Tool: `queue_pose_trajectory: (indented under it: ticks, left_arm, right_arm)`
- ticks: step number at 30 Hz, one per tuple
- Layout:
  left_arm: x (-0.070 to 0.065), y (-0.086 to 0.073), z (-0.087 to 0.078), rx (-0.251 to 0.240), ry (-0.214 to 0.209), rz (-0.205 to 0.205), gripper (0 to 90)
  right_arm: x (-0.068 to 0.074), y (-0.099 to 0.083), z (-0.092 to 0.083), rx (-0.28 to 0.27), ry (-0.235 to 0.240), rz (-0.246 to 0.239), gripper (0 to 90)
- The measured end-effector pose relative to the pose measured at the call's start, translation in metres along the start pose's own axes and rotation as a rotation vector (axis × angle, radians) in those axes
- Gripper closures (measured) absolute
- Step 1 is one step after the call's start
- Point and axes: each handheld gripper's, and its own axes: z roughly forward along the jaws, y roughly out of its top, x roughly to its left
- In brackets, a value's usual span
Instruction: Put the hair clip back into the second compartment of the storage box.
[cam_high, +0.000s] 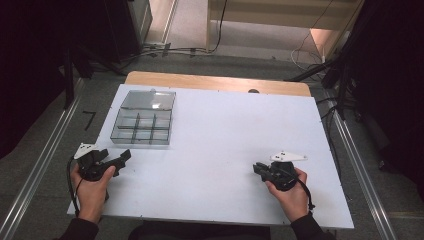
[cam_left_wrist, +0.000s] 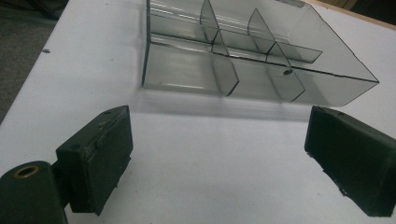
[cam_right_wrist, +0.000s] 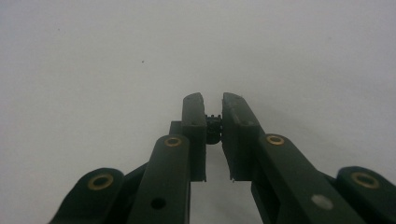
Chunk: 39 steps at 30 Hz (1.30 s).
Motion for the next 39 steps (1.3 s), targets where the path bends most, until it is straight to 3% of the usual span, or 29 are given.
queue_pose_trajectory:
  ticks: [39]
  left_arm:
    - [0.0, 0.0, 0.0, -0.001, -0.01, 0.0, 8.6]
  right_arm:
    - [0.046, 0.043, 0.041, -0.036, 0.098, -0.073, 77.6]
